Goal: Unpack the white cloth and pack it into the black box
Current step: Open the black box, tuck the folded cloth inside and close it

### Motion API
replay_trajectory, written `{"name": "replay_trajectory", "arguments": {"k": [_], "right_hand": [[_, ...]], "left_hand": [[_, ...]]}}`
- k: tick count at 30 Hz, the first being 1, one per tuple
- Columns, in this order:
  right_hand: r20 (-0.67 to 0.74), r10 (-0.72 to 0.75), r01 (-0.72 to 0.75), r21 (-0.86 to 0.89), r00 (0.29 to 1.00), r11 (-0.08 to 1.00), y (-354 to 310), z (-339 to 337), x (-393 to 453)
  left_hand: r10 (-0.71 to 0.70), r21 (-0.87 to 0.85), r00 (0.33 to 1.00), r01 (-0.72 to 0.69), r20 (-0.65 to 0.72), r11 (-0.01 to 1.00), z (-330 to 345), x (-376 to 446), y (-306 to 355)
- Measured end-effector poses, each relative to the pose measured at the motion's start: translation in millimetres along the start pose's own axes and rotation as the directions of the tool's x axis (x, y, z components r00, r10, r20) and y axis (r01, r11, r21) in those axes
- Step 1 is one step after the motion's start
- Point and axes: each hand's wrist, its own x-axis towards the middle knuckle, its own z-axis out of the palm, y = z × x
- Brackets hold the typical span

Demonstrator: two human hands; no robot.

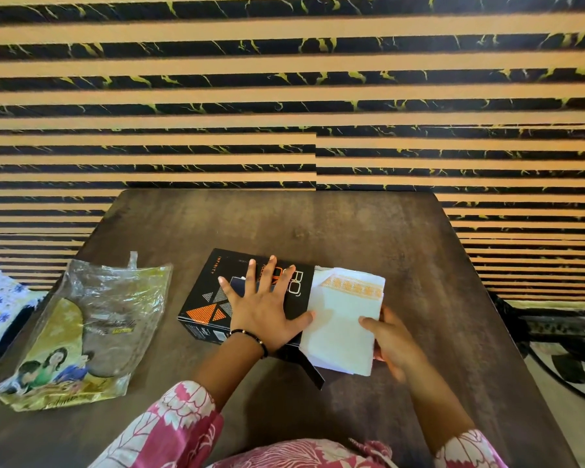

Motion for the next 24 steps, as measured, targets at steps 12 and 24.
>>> {"name": "replay_trajectory", "arguments": {"k": [12, 24], "right_hand": [[-0.012, -0.043, 0.039, -0.223, 0.999, 0.974, -6, 43, 9], [-0.279, -0.133, 0.131, -0.026, 0.951, 0.991, 17, 44, 13]], "left_hand": [[-0.024, -0.007, 1.000, 0.024, -0.016, 1.000, 2, 1, 1], [-0.021, -0.005, 1.000, 0.021, -0.015, 1.000, 1, 2, 0]]}}
